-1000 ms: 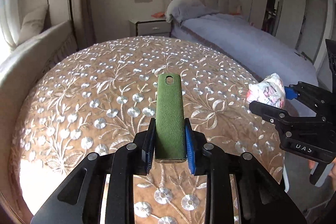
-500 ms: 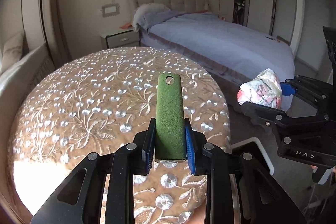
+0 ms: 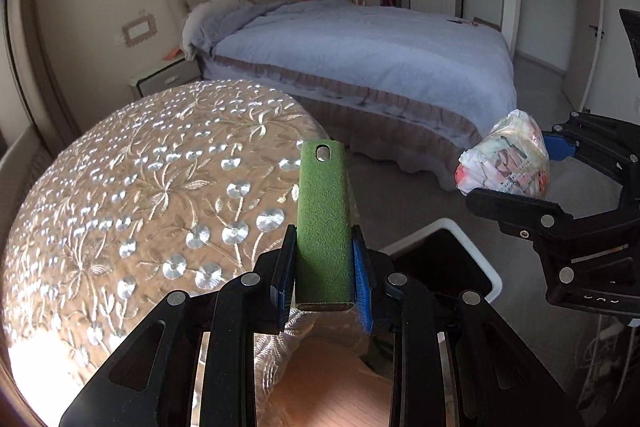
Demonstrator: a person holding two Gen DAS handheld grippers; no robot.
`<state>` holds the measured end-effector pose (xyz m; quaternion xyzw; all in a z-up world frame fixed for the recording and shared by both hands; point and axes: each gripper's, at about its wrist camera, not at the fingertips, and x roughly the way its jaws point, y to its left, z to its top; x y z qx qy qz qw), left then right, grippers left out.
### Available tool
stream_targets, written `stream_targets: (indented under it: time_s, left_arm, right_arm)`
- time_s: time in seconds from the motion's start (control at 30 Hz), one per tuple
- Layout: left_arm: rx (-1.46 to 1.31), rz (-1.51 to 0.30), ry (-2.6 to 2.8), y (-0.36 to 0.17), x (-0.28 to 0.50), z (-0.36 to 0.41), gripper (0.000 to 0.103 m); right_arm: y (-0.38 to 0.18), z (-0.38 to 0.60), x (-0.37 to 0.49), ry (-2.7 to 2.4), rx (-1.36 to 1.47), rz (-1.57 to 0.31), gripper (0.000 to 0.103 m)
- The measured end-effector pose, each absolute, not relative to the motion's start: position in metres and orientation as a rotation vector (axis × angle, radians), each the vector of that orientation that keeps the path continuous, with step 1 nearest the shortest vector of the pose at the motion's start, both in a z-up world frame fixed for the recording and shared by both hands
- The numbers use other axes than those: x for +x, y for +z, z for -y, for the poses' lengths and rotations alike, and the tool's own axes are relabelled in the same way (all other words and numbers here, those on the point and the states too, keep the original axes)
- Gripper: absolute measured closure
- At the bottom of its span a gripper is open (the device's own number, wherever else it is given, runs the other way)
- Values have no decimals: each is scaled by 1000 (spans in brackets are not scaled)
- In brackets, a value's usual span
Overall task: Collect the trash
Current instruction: 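Carry both items over the white bin and open both tools to drop them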
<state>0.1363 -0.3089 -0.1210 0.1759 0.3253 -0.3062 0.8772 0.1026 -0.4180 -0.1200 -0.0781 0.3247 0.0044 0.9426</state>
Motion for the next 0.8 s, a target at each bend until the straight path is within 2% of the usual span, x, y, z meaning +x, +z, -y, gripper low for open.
stream_targets:
  time_s: [0.27,0.8]
  left_arm:
    - [508,-715,-801,-157,127,371,78]
    - [753,-915,-1029,-276,152,477,78]
  right_arm:
    - [-159,460,83,-68,-137,-744,47]
    - [-297,530,78,-96,-72,-1027,47]
